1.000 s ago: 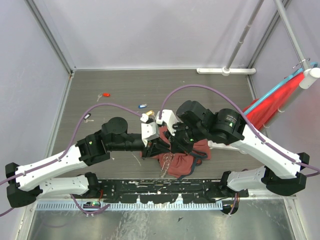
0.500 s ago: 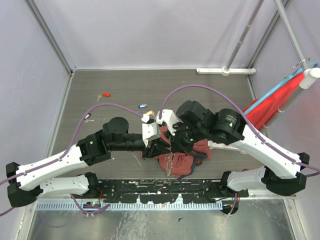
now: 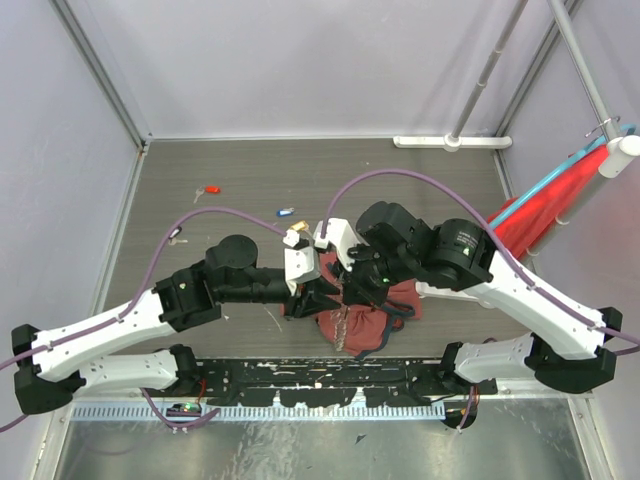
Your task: Put the keys on the keyring
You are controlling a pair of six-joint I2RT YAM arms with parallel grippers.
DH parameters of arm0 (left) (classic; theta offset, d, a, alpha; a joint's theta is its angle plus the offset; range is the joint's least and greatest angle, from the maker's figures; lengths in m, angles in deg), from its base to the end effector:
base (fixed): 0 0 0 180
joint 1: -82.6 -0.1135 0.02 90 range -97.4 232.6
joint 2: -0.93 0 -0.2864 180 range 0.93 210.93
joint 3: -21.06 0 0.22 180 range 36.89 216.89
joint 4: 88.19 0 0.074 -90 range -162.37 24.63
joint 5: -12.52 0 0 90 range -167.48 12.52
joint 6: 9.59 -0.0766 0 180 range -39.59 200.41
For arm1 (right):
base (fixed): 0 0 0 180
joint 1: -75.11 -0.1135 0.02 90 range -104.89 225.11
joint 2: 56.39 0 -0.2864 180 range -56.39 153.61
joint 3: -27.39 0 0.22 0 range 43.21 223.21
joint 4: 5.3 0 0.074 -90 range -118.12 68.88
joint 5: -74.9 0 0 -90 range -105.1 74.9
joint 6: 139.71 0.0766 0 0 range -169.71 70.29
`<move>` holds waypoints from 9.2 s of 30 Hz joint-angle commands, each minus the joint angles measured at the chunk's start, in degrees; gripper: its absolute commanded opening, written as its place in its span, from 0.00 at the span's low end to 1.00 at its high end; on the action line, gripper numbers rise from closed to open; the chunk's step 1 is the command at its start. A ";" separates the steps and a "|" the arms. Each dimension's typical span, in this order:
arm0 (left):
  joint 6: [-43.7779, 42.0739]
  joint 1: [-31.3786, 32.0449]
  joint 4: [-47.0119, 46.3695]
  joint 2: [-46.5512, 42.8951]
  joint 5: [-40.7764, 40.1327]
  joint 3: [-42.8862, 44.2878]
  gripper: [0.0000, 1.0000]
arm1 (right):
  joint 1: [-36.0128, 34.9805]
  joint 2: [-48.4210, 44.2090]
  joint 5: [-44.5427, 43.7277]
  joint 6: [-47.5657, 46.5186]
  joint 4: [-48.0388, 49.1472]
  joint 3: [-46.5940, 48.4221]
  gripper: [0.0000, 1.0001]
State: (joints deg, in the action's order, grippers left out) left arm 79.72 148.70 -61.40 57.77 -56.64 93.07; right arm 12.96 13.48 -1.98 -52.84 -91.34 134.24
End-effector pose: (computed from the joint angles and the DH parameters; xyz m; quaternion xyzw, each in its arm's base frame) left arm 0.0635 -0.2106 0.3815 0.5150 0.5735 -0.4537 0.4472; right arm 0.0755 0.1801 0.4025 -0.5356 0.7622 0.2643 0.2496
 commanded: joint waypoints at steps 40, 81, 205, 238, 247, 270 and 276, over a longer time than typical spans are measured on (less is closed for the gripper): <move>1.74 -0.20 -1.13 0.36 0.30 1.03 0.31 | -0.43 -2.19 1.41 -1.62 4.53 -0.31 0.01; 3.14 -0.19 -4.98 -2.13 -0.99 -1.77 0.00 | -0.43 -3.86 0.45 0.75 8.73 -1.28 0.01; 3.30 -0.18 -5.77 -4.94 0.86 1.33 0.34 | -0.43 -7.57 3.96 -3.63 9.39 3.56 0.01; 4.11 -0.18 -7.06 -2.58 2.99 2.61 0.00 | -0.43 -8.61 4.80 -3.34 12.91 1.20 0.01; 4.83 -0.23 -8.71 -6.03 -1.37 0.46 0.00 | -0.43 -16.04 -2.82 3.52 22.58 -4.53 0.33; 6.40 -0.18 -12.63 -8.46 -2.66 -1.95 0.00 | -0.43 -25.47 -5.74 30.45 41.91 -21.85 0.36; 6.40 -0.21 -12.54 -8.50 -2.72 -1.92 0.00 | -0.45 -25.15 -5.48 30.28 41.90 -21.66 0.22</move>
State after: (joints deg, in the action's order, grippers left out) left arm 85.60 148.49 -69.97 49.99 -59.00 91.33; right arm 12.80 -11.13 -7.68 -23.75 -53.81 111.77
